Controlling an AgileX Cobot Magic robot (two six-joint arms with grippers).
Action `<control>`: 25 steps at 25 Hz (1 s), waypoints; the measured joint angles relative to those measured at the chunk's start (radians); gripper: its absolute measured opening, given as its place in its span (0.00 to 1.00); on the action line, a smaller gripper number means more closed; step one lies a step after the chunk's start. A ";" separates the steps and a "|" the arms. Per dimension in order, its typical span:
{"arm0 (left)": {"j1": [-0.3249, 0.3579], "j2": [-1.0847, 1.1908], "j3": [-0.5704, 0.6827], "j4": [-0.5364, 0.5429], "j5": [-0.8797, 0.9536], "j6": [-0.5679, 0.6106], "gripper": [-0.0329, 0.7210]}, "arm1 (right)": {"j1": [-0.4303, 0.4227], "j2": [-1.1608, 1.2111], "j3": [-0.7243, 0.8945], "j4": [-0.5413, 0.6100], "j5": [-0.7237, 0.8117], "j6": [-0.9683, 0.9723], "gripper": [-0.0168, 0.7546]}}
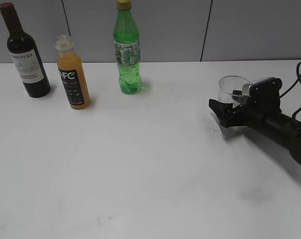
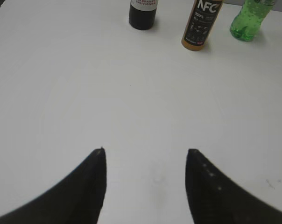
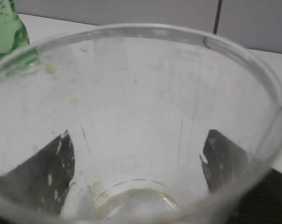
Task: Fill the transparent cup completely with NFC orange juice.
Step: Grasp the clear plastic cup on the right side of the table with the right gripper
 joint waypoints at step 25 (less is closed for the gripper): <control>0.000 0.000 0.000 0.000 0.000 0.000 0.60 | 0.000 0.000 -0.004 -0.051 0.000 0.002 0.75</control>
